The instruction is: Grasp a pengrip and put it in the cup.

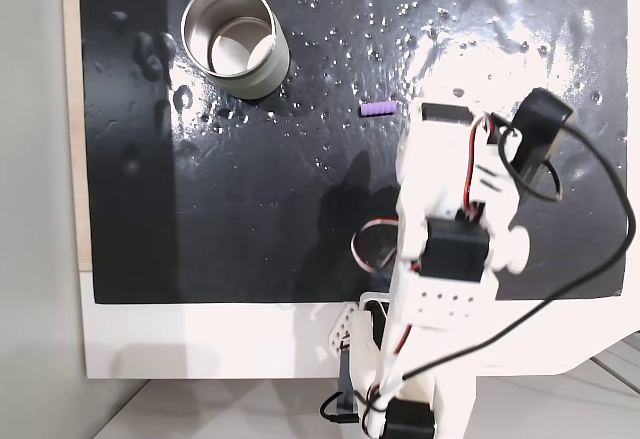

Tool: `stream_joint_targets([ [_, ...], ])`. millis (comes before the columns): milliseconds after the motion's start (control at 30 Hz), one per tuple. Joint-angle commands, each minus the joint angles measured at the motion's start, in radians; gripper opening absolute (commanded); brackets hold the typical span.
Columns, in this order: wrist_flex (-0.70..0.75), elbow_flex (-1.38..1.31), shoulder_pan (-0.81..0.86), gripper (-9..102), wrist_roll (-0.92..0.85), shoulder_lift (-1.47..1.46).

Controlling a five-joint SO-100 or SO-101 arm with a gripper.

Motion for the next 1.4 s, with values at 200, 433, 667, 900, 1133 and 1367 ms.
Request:
stream_joint_targets([
  [200, 0.095, -0.247, -0.023, 19, -0.083, -0.284],
  [433, 0.034, -0.173, -0.058, 20, -0.081, -0.382],
  [667, -0.043, -0.074, -0.100, 20, -0.092, -0.430],
  [900, -0.140, 0.066, -0.095, 22, -0.147, -0.460],
  [1133, -0.235, 0.132, -0.084, 22, -0.172, -0.499],
  [1367, -0.290, 0.121, -0.072, 21, -0.210, -0.601],
])
